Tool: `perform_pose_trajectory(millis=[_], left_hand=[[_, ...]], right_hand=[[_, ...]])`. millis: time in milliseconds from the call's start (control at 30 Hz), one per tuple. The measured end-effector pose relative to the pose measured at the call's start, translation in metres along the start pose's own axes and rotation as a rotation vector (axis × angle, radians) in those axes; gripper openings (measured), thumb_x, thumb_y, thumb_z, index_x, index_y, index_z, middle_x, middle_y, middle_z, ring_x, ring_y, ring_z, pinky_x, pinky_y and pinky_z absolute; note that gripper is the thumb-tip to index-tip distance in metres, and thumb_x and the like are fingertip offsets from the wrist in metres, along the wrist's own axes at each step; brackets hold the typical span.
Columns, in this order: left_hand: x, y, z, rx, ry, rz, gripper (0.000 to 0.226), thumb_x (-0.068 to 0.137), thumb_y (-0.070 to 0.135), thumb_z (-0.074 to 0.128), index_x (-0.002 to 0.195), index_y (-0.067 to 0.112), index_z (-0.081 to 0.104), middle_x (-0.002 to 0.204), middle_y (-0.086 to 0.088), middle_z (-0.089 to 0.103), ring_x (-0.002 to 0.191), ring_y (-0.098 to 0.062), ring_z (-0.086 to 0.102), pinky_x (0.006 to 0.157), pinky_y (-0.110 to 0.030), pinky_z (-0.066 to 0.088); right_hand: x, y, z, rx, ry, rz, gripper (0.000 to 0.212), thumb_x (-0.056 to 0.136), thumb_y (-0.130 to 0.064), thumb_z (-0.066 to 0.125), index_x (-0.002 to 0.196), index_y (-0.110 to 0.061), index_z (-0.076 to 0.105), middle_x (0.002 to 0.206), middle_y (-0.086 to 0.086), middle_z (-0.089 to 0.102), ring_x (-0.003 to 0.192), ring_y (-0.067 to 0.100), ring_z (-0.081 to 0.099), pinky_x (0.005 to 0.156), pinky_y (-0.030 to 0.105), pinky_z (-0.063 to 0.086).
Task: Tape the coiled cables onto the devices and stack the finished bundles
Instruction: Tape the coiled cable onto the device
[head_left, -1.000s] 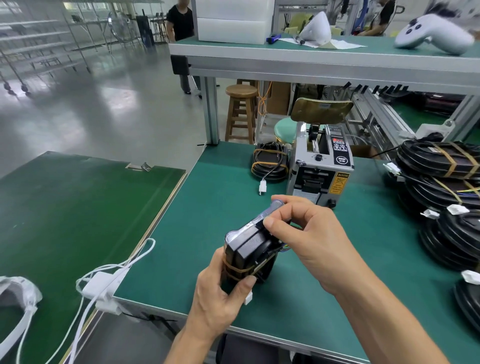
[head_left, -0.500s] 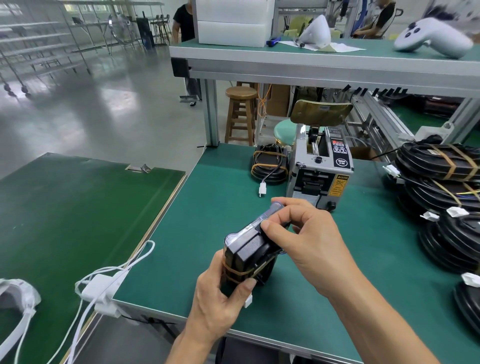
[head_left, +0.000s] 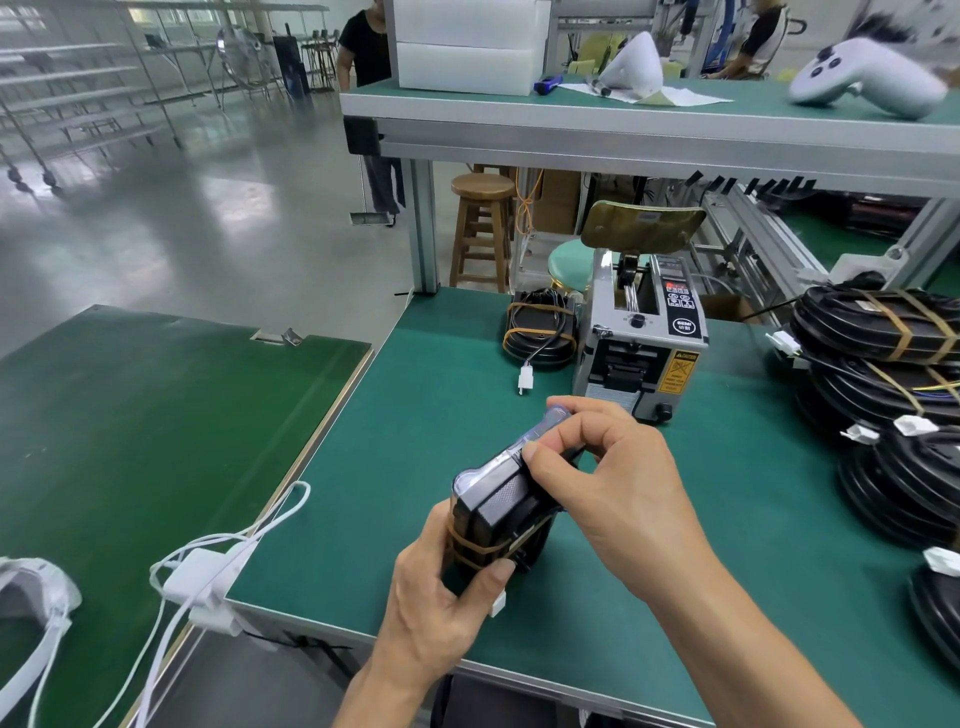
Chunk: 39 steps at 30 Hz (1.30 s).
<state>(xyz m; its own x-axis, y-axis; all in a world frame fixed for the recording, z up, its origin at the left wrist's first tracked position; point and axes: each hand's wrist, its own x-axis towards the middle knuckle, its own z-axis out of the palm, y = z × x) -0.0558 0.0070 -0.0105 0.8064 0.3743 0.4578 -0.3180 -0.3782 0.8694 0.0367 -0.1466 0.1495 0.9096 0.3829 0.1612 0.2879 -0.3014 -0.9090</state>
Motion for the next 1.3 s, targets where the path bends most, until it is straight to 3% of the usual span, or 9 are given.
perform_pose_trajectory(millis=[100, 300, 567, 733, 800, 900, 1000, 1167, 1300], left_hand=[[0.0, -0.001, 0.0, -0.011, -0.005, -0.003, 0.045, 0.098, 0.059, 0.073, 0.137, 0.042, 0.059, 0.101, 0.007, 0.078, 0.088, -0.026, 0.076, 0.078, -0.046, 0.062], [0.0, 0.0, 0.0, -0.014, -0.003, 0.0, 0.044, 0.098, 0.059, 0.073, 0.136, 0.043, 0.059, 0.099, 0.006, 0.078, 0.085, -0.024, 0.076, 0.076, -0.045, 0.062], [-0.001, 0.0, -0.001, 0.016, 0.004, -0.005, 0.043, 0.097, 0.063, 0.072, 0.135, 0.047, 0.058, 0.1, 0.006, 0.077, 0.087, -0.025, 0.075, 0.076, -0.046, 0.062], [0.0, 0.0, 0.0, -0.004, -0.002, 0.002, 0.045, 0.098, 0.059, 0.073, 0.137, 0.042, 0.059, 0.098, 0.01, 0.078, 0.085, -0.022, 0.076, 0.077, -0.042, 0.062], [0.0, 0.0, 0.0, 0.005, 0.0, 0.0, 0.045, 0.098, 0.059, 0.073, 0.138, 0.042, 0.059, 0.098, 0.01, 0.078, 0.084, -0.022, 0.076, 0.077, -0.041, 0.062], [0.0, -0.001, 0.001, 0.013, 0.0, 0.006, 0.047, 0.098, 0.06, 0.073, 0.139, 0.042, 0.059, 0.098, 0.013, 0.077, 0.084, -0.02, 0.076, 0.076, -0.041, 0.062], [0.0, -0.001, 0.0, 0.025, 0.005, 0.004, 0.048, 0.097, 0.063, 0.072, 0.139, 0.045, 0.058, 0.102, 0.011, 0.077, 0.088, -0.021, 0.076, 0.078, -0.04, 0.062], [0.0, 0.0, 0.0, 0.033, 0.002, -0.003, 0.047, 0.097, 0.064, 0.072, 0.138, 0.048, 0.058, 0.102, 0.009, 0.078, 0.088, -0.022, 0.076, 0.078, -0.042, 0.062], [0.0, -0.001, 0.0, 0.015, -0.004, 0.004, 0.051, 0.096, 0.063, 0.072, 0.142, 0.049, 0.056, 0.109, 0.009, 0.078, 0.094, -0.024, 0.077, 0.081, -0.045, 0.063]], right_hand=[[0.0, 0.0, 0.0, -0.017, 0.004, -0.001, 0.017, 0.081, -0.022, 0.079, 0.071, -0.035, 0.074, 0.117, -0.023, 0.065, 0.117, -0.013, 0.057, 0.081, -0.004, 0.033], [0.0, 0.001, 0.001, -0.025, 0.021, -0.017, 0.019, 0.079, -0.019, 0.079, 0.063, -0.026, 0.072, 0.114, -0.02, 0.066, 0.114, -0.015, 0.057, 0.079, -0.003, 0.034], [0.002, 0.002, 0.001, -0.039, 0.015, 0.005, 0.015, 0.079, -0.024, 0.081, 0.069, -0.033, 0.074, 0.113, -0.027, 0.065, 0.111, -0.016, 0.058, 0.078, -0.004, 0.033], [0.004, 0.008, 0.001, 0.059, 0.008, 0.059, 0.012, 0.08, -0.026, 0.084, 0.078, -0.03, 0.073, 0.108, -0.025, 0.069, 0.106, -0.005, 0.065, 0.09, 0.029, 0.052], [0.006, 0.011, 0.003, 0.17, -0.01, 0.103, 0.017, 0.082, -0.02, 0.084, 0.082, -0.032, 0.071, 0.106, -0.022, 0.071, 0.103, 0.001, 0.068, 0.087, 0.029, 0.054], [0.006, 0.014, 0.007, 0.322, 0.006, 0.143, 0.015, 0.081, -0.025, 0.084, 0.085, -0.029, 0.071, 0.103, -0.022, 0.074, 0.094, 0.005, 0.069, 0.075, 0.015, 0.049], [0.003, 0.018, 0.012, 0.302, 0.046, 0.112, 0.021, 0.073, -0.039, 0.079, 0.088, -0.029, 0.068, 0.109, -0.019, 0.072, 0.102, 0.005, 0.068, 0.087, 0.026, 0.052], [0.002, 0.019, 0.02, 0.31, 0.067, 0.118, 0.01, 0.089, -0.03, 0.073, 0.09, -0.037, 0.066, 0.114, -0.02, 0.069, 0.104, 0.014, 0.065, 0.099, 0.046, 0.053], [-0.003, 0.019, 0.017, 0.233, 0.053, 0.066, 0.03, 0.074, -0.05, 0.076, 0.097, -0.036, 0.062, 0.114, -0.02, 0.065, 0.105, 0.002, 0.063, 0.087, 0.023, 0.047]])
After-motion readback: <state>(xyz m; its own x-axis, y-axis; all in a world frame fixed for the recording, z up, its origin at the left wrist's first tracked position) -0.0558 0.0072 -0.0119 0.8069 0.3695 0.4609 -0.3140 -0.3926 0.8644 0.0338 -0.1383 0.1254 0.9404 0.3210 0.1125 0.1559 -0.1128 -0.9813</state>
